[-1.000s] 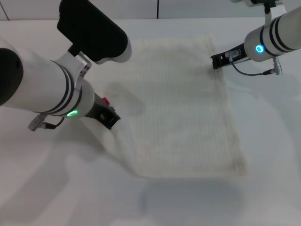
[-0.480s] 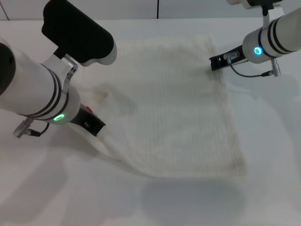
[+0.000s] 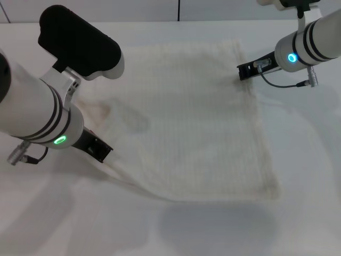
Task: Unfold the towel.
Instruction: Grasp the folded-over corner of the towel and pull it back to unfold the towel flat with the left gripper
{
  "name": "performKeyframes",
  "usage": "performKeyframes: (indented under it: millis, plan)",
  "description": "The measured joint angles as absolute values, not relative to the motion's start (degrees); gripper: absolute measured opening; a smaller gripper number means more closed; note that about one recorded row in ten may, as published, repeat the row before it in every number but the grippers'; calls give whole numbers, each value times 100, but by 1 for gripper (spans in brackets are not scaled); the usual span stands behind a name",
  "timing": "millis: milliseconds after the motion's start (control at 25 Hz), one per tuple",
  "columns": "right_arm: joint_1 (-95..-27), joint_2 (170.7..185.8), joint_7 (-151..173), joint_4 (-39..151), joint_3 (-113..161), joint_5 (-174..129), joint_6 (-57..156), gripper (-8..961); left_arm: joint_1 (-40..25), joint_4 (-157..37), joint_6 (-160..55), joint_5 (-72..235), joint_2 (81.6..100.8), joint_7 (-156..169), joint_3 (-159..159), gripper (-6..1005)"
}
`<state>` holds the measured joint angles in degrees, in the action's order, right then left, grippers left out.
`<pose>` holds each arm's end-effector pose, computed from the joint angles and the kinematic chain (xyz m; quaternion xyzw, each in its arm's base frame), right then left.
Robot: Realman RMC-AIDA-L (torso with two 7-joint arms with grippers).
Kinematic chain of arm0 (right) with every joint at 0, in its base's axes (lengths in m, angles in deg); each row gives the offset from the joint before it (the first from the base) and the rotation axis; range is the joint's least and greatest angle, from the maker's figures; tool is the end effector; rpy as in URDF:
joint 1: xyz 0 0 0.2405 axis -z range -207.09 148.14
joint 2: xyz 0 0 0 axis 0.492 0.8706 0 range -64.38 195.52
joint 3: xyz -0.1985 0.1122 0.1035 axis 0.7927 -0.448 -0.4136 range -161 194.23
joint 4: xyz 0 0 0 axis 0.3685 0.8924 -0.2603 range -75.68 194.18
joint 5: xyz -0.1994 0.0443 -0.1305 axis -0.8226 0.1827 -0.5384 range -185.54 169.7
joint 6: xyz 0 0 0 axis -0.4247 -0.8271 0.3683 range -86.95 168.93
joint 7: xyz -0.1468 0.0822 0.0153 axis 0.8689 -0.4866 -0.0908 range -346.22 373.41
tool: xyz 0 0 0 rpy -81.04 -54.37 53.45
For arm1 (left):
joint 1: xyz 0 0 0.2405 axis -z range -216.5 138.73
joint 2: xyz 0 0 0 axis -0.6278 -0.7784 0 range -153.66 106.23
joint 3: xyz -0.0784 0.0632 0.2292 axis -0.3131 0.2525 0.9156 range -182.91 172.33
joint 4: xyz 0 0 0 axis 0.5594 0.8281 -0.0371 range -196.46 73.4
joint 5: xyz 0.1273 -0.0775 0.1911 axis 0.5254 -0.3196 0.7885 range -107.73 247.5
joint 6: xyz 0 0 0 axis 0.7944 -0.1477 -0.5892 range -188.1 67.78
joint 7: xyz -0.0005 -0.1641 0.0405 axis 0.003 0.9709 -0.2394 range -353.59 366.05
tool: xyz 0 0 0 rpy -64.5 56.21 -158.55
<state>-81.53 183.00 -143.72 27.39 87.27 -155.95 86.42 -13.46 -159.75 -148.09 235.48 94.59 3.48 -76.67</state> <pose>0.2322 0.4915 -0.0637 -0.8156 0.4738 -0.0501 0.3283 -0.1419 0.3351 -0.0489 -0.8694 -0.3135 0.2340 0.3019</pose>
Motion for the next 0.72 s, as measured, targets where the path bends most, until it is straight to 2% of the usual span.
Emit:
performKeyframes:
  millis: [720]
  plan:
    - [-8139, 18299, -14366, 2744, 8727, -15610, 8643, -2, -1719, -16038, -14922, 23549, 9450, 542, -7830, 113]
